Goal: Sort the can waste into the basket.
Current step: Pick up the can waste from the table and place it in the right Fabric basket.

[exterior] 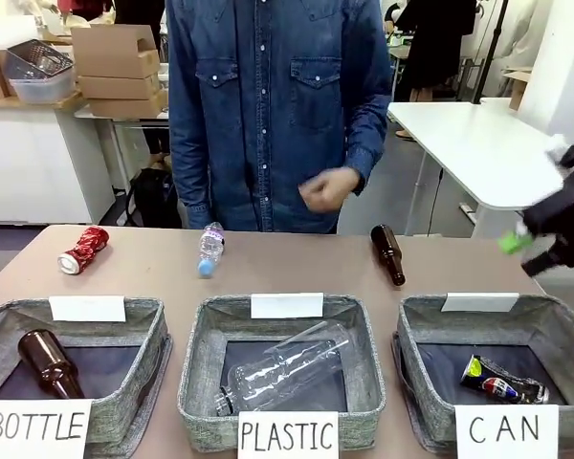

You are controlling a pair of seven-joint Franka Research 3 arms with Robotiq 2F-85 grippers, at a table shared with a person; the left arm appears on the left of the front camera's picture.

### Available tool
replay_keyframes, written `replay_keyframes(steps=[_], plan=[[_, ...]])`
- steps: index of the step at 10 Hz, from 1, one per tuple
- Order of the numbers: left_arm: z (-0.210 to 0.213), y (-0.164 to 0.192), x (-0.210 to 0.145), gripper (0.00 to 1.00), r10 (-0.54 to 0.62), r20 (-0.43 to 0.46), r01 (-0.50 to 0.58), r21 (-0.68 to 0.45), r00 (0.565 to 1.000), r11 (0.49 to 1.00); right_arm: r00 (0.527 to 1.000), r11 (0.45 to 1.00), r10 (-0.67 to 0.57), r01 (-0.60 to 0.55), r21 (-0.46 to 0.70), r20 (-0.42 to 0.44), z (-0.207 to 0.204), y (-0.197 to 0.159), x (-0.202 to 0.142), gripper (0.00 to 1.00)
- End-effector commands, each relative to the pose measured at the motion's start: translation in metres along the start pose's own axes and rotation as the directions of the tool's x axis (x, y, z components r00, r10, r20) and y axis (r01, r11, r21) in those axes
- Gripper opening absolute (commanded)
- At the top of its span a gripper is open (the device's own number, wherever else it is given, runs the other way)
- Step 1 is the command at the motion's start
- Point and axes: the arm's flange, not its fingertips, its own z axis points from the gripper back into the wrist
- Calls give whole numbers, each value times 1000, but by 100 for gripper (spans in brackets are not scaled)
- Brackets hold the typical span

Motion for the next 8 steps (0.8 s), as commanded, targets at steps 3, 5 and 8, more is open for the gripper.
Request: replay_keyframes(steps=[3,5,8], plan=[[1,-3,1,100,-12,3,12,-16,1000,1000,903,527,-428,212,823,42,4,9,20,100],[1,-3,1,100,-12,3,12,-16,1000,1000,985,880,-167,130,457,40,22,18,13,100],[1,-3,1,100,-12,3,12,-16,1000,1000,985,880,-167,130,457,40,22,18,13,100]])
